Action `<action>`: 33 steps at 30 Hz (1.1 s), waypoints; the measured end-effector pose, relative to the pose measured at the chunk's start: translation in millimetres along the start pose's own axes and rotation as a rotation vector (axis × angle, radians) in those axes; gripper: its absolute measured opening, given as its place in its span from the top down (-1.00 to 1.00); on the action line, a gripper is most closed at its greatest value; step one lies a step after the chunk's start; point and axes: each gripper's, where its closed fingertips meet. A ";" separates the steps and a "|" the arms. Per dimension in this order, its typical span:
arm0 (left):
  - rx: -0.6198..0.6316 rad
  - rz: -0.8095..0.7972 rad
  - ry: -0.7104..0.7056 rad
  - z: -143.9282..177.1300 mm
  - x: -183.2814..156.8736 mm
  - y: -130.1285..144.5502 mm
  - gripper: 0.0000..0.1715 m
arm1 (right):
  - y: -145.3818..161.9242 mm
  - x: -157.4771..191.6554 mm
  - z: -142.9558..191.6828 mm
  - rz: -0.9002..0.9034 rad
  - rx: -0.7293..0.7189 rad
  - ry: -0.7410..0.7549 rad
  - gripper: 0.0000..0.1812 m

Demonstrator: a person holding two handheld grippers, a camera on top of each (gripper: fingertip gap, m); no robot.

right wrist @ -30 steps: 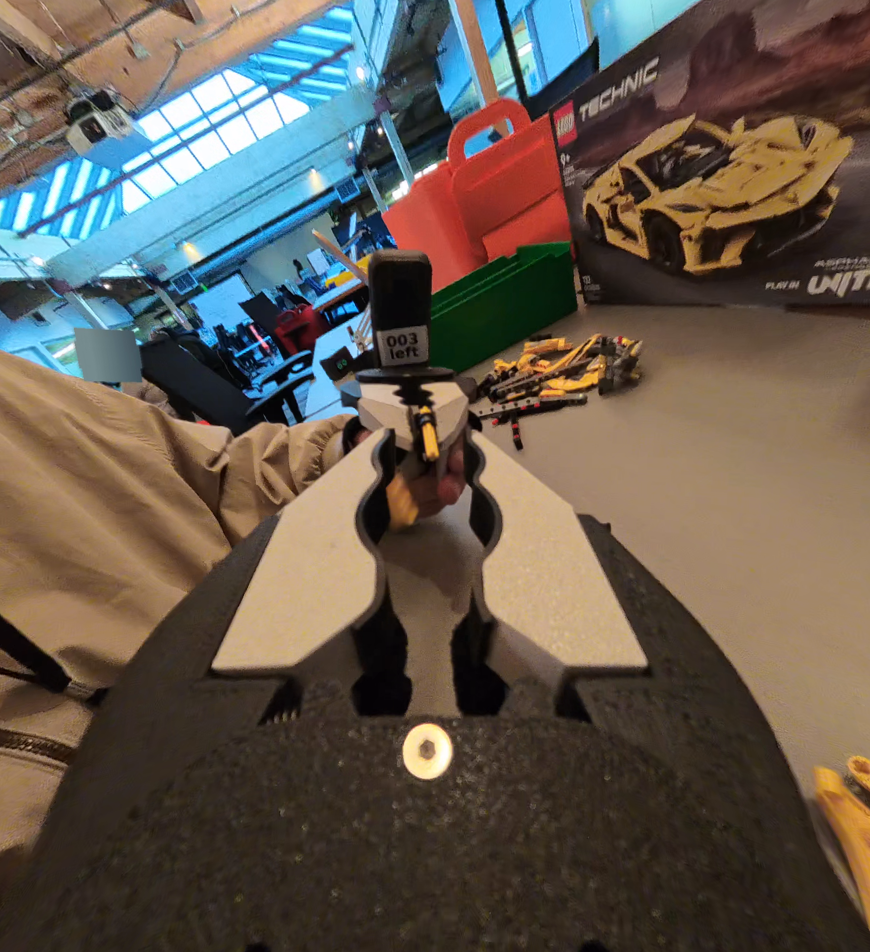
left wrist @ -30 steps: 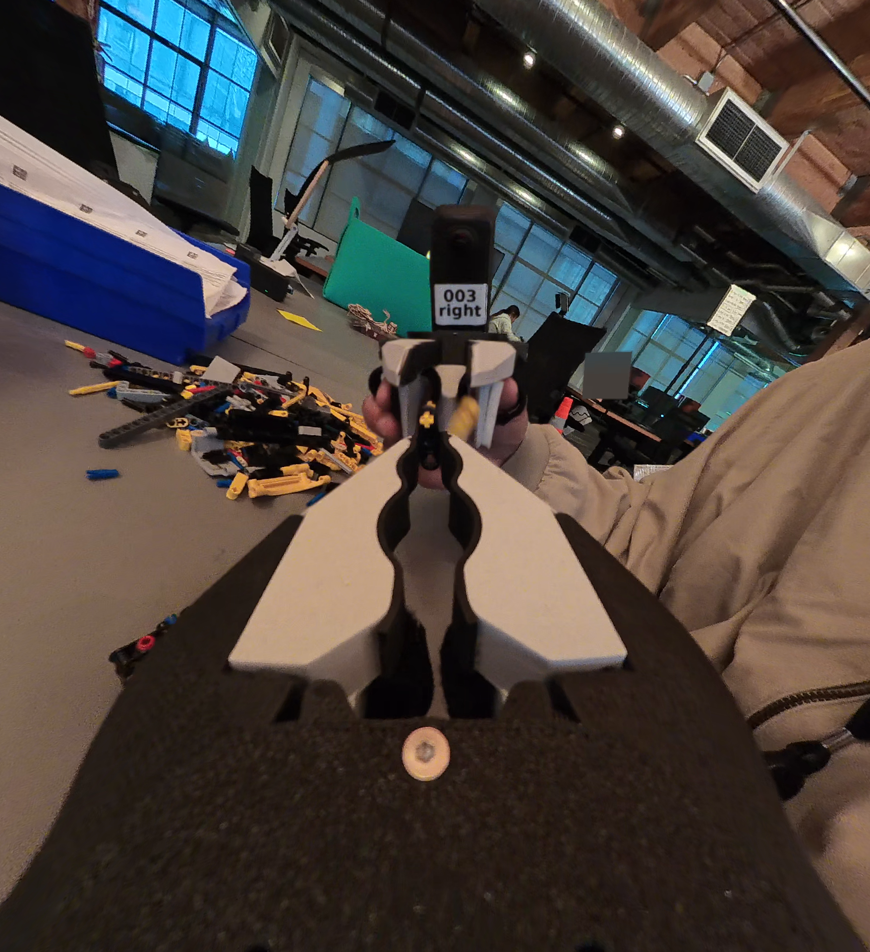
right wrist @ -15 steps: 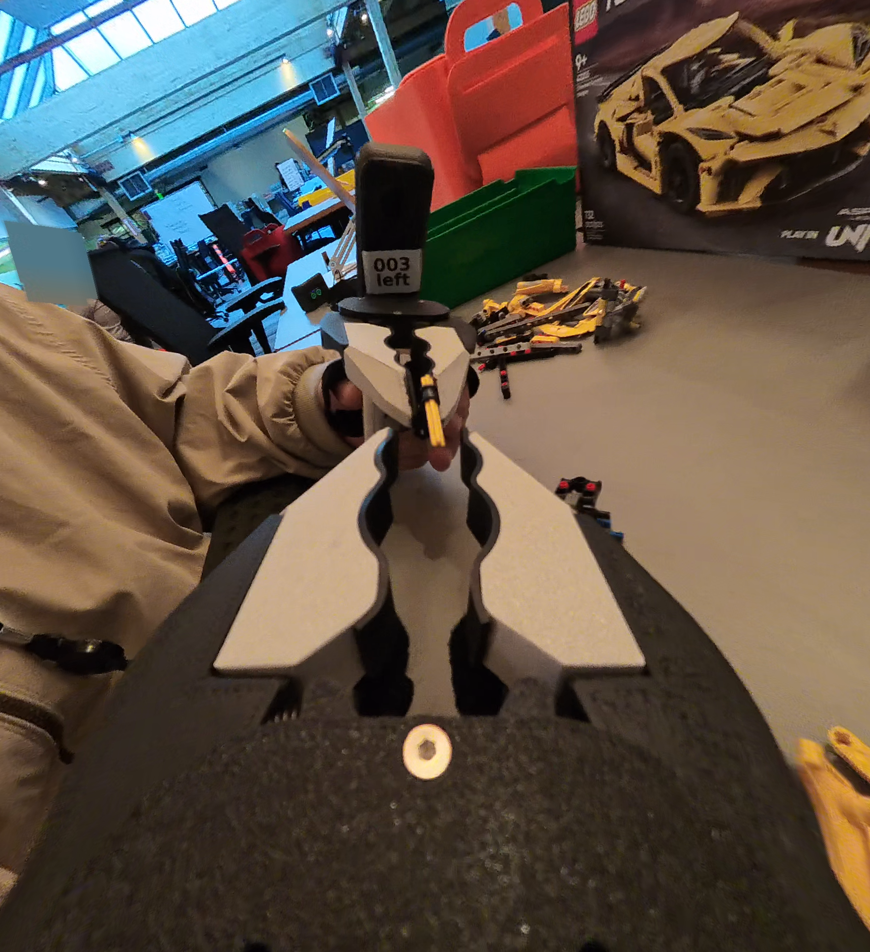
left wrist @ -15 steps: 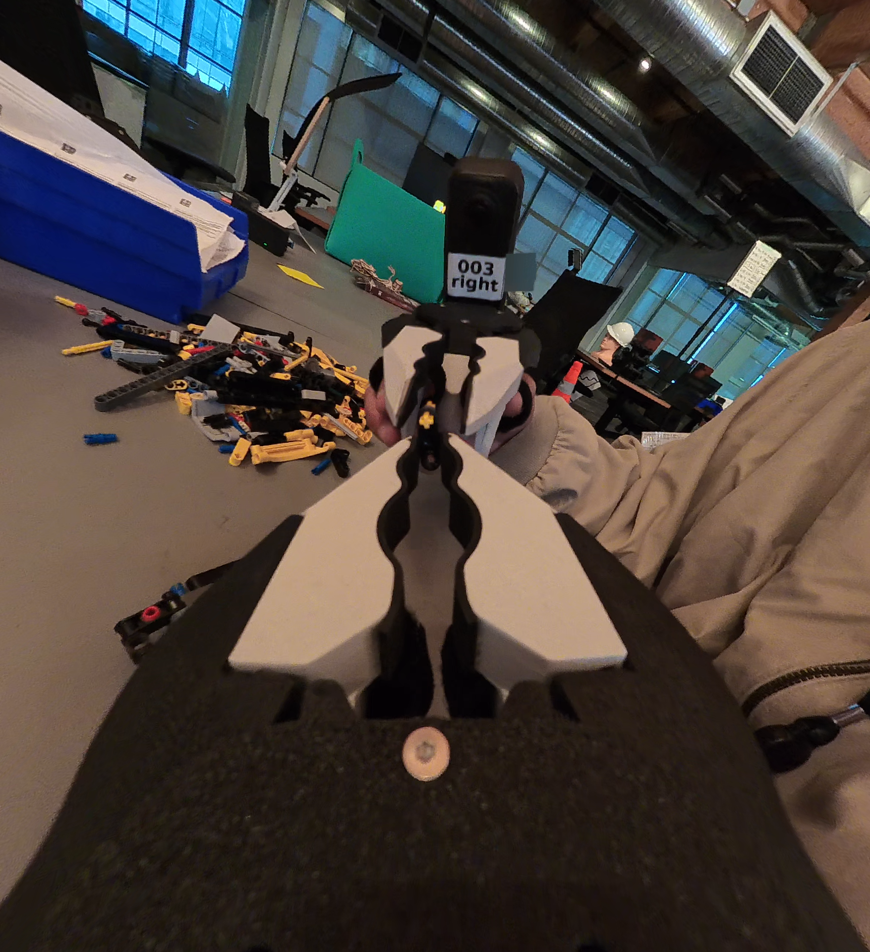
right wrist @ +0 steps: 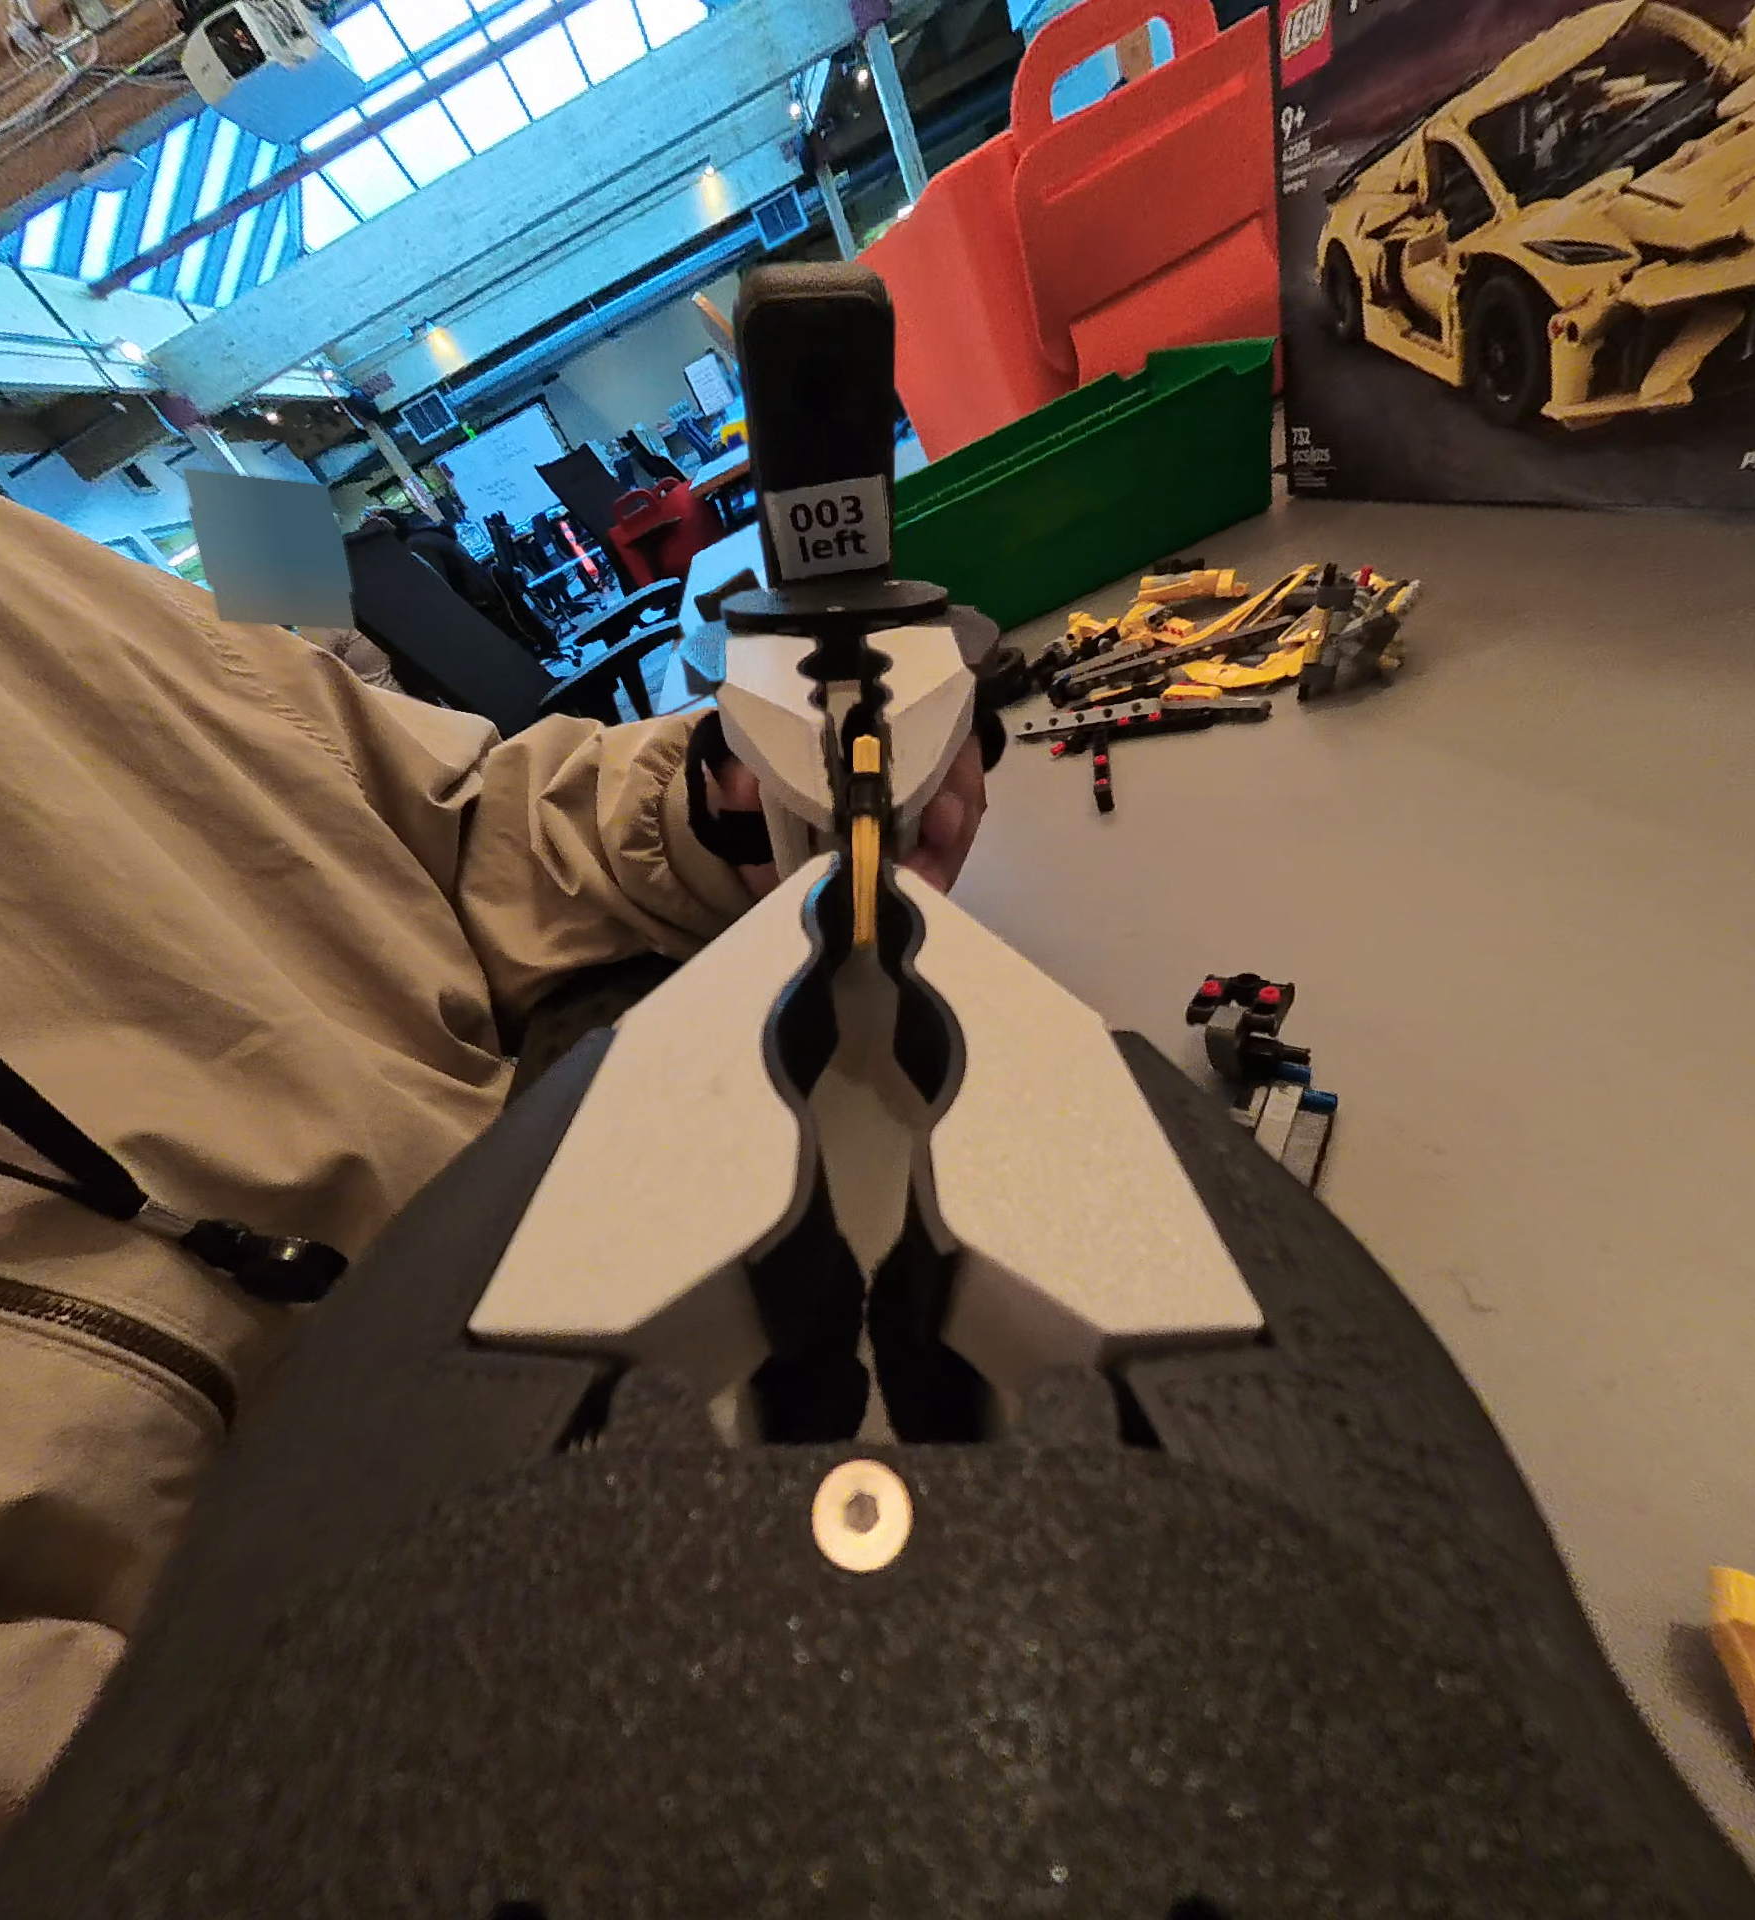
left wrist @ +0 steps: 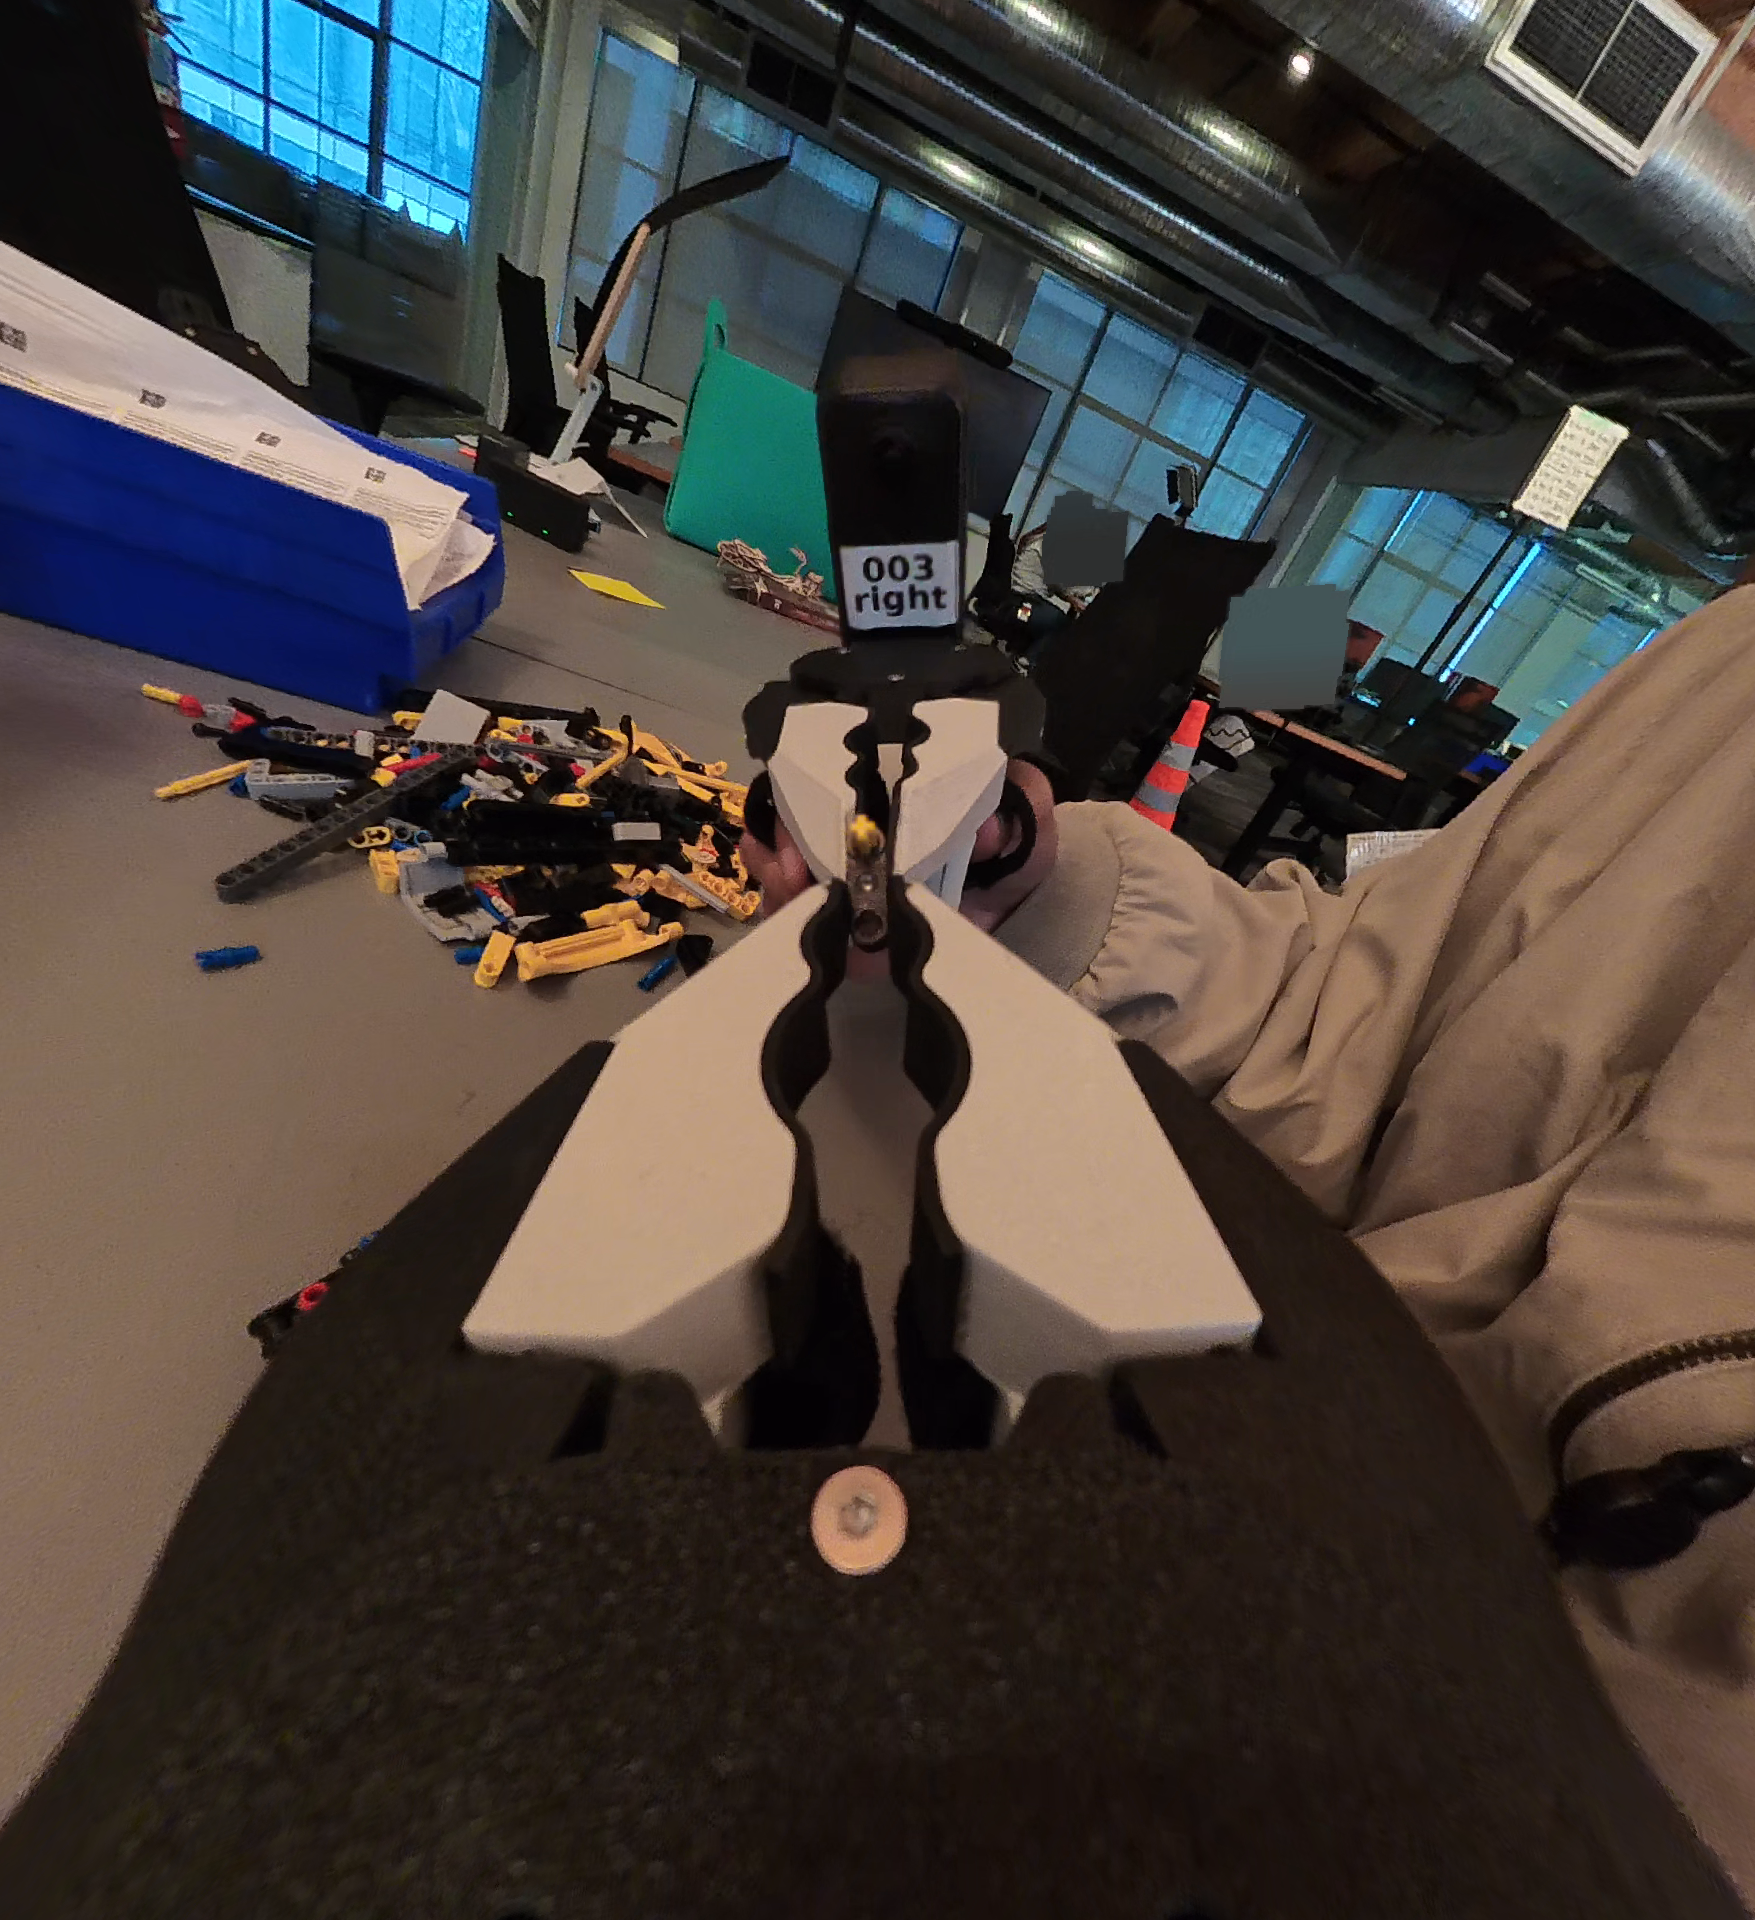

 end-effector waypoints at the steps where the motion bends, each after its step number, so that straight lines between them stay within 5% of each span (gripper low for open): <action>1: -0.075 0.040 -0.027 5.9 6.3 -9.6 0.93 | 1.1 -2.1 1.8 0.002 0.010 0.008 0.96; 3: -0.470 0.214 -0.146 69.6 50.4 -65.3 0.93 | 10.5 -29.0 24.8 -0.006 0.053 0.123 0.97; 5: -0.542 0.213 -0.296 119.8 84.5 -74.6 0.93 | 2.0 -34.9 52.2 -0.099 -0.040 0.102 0.97; 7: -0.433 0.172 -0.311 105.9 83.9 -61.2 0.92 | -3.1 -58.2 71.2 -0.081 -0.032 0.262 0.97; 11: 0.020 -0.057 -0.310 41.8 62.7 -5.4 0.92 | -0.9 -144.1 169.7 0.068 0.157 1.051 0.97; 15: 0.251 -0.255 -0.360 16.4 53.1 26.5 0.92 | -12.1 -151.5 208.8 0.175 0.140 1.308 0.90; 19: 0.392 -0.520 -0.416 9.8 50.3 41.4 0.92 | -13.4 -135.3 165.0 0.161 0.120 1.144 0.76; 22: 0.472 -0.715 -0.458 8.9 49.9 44.3 0.91 | -6.5 -80.1 63.7 -0.016 0.032 0.595 0.66; 24: 0.494 -0.781 -0.460 7.0 47.3 45.4 0.91 | -7.0 -53.7 22.1 -0.155 -0.032 0.359 0.67; 29: 0.505 -0.878 -0.445 2.2 40.4 46.1 0.92 | 8.2 -44.6 -14.5 -0.272 -0.001 0.224 0.72; 33: 0.488 -0.922 -0.480 0.9 39.0 39.3 0.90 | 1.3 -45.0 -11.2 -0.249 -0.056 0.241 0.93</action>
Point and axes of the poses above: each gripper's, where its closed fingertips meet, z back along the fingers, y out of its underside, x = y × z across the jaws, and after that the axes turned 15 degrees about -z, right-handed
